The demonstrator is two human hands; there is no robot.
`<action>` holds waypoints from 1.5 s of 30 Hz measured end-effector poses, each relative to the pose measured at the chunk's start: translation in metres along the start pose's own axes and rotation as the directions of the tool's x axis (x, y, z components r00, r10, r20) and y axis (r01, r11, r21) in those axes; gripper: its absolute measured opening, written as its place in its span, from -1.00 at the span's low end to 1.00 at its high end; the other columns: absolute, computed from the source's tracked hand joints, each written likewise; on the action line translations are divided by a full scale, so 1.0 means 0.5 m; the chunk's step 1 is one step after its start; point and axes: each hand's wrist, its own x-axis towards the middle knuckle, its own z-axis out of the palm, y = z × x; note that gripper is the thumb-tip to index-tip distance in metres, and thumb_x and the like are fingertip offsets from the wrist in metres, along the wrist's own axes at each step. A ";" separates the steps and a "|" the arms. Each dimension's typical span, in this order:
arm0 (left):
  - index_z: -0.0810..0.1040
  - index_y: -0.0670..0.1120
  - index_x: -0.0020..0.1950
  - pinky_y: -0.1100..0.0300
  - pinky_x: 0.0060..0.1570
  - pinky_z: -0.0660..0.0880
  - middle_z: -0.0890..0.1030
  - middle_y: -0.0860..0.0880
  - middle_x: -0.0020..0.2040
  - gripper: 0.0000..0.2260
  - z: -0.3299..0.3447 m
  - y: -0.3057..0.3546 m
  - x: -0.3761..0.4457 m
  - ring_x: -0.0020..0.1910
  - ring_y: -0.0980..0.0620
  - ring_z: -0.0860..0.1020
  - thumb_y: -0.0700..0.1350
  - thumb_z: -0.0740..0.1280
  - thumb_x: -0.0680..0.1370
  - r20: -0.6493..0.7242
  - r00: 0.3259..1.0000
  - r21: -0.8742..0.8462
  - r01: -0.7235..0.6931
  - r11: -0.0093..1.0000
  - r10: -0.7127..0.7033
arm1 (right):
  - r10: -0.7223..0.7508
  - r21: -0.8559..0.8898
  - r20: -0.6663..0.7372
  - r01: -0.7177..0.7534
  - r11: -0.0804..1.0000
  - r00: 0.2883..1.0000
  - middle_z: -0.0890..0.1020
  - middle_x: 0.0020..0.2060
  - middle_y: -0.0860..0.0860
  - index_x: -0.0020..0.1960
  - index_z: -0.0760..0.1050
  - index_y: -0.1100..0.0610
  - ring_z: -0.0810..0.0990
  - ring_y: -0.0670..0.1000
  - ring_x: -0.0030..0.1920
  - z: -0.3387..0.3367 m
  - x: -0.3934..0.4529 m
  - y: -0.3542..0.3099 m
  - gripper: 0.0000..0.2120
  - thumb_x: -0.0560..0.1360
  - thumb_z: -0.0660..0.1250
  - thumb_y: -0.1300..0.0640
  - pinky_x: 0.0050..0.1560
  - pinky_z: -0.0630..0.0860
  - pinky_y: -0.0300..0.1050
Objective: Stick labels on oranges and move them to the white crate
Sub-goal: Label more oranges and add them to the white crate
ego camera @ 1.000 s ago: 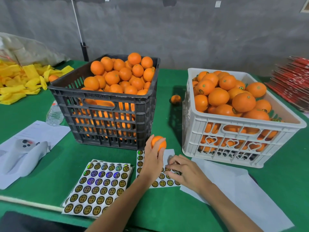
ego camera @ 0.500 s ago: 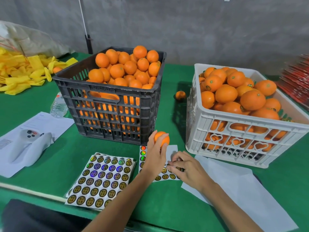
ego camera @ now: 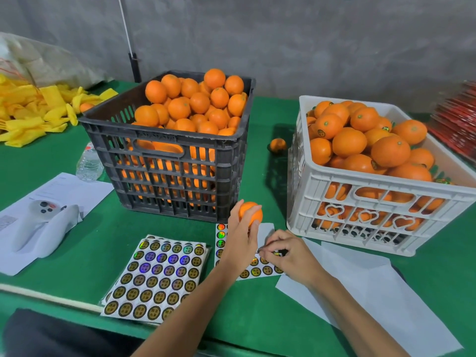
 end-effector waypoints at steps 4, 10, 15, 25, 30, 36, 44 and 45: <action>0.37 0.22 0.47 0.26 0.37 0.18 0.04 0.10 0.60 -0.69 -0.002 0.001 -0.001 0.55 0.09 0.16 0.03 0.10 0.74 0.009 1.000 0.000 0.005 1.000 -0.005 | 0.122 0.066 0.052 -0.126 0.990 0.991 0.62 -0.18 -0.08 -0.20 0.74 0.01 0.57 0.01 -0.05 -0.008 0.012 -0.016 -0.91 0.44 0.55 0.18 0.02 0.52 0.05; 0.39 0.20 0.47 0.20 0.40 0.23 0.06 0.10 0.60 -0.70 -0.002 0.001 -0.001 0.53 0.11 0.16 0.03 0.11 0.74 0.003 1.000 -0.016 0.008 1.000 -0.008 | 0.077 -0.031 0.048 -0.076 0.997 0.996 0.59 -0.18 -0.16 -0.18 0.68 0.03 0.53 -0.08 -0.11 -0.003 0.004 -0.014 -0.89 0.48 0.50 0.21 -0.03 0.48 -0.10; 0.43 0.17 0.42 0.39 0.39 0.19 0.17 0.09 0.56 -0.73 -0.006 0.005 0.004 0.52 0.23 0.19 -0.01 0.15 0.73 -0.090 0.996 -0.076 -0.008 0.997 0.001 | 0.130 -0.042 -0.358 -0.155 0.987 0.925 0.60 -0.16 -0.12 -0.14 0.54 -0.03 0.59 -0.10 -0.17 -0.004 0.030 -0.068 -0.86 0.61 0.32 0.08 -0.13 0.53 -0.15; 0.44 0.27 0.43 0.04 0.38 0.45 0.46 0.18 0.41 -0.71 -0.086 0.194 0.086 0.41 0.16 0.44 0.09 0.20 0.71 -0.247 0.964 -0.446 -0.024 0.895 -0.098 | -0.484 -0.783 -0.451 -0.073 0.617 0.750 0.61 -0.08 0.04 0.02 0.60 0.15 0.60 0.04 -0.27 -0.083 0.128 -0.249 -0.91 0.58 0.40 0.13 -0.45 0.46 -0.17; 0.44 0.14 0.49 0.14 0.41 0.42 0.45 0.12 0.45 -0.67 -0.120 0.305 0.145 0.41 0.22 0.43 0.02 0.17 0.72 -0.261 0.963 -0.523 -0.083 0.848 -0.067 | -0.551 -0.759 -0.444 0.031 0.651 0.707 0.64 0.20 0.07 0.27 0.60 0.19 0.64 0.05 0.10 -0.153 0.127 -0.293 -0.70 0.64 0.25 0.07 -0.10 0.64 -0.11; 0.32 0.13 0.57 0.58 0.24 0.26 0.37 0.21 0.46 -0.61 -0.104 0.408 0.215 0.33 0.44 0.37 0.07 0.13 0.73 -0.025 0.998 -0.505 -0.059 0.861 0.054 | -0.341 -0.602 -0.660 -0.200 0.773 0.669 0.47 0.43 0.21 0.50 0.35 0.28 0.58 0.23 0.27 -0.228 0.121 -0.297 -0.33 0.51 0.48 0.00 -0.04 0.62 0.06; 0.50 0.02 0.41 0.33 0.24 0.48 0.58 0.19 0.27 -0.71 -0.147 0.380 0.262 0.21 0.40 0.52 -0.02 0.26 0.68 -0.042 0.990 -0.375 -0.140 0.916 0.134 | -0.459 -0.769 -0.584 -0.274 0.578 0.670 0.65 0.26 0.11 0.29 0.62 0.17 0.58 0.19 0.13 -0.283 0.109 -0.227 -0.62 0.58 0.35 -0.02 0.11 0.48 0.12; 0.51 0.02 0.40 0.27 0.27 0.48 0.58 0.14 0.29 -0.71 -0.168 0.372 0.271 0.24 0.32 0.52 -0.04 0.27 0.68 -0.076 0.988 -0.357 -0.155 0.921 0.137 | -0.486 -0.771 -0.579 -0.247 0.587 0.654 0.66 0.24 0.10 0.24 0.66 0.16 0.58 0.18 0.12 -0.279 0.114 -0.223 -0.66 0.57 0.33 0.00 0.12 0.48 0.12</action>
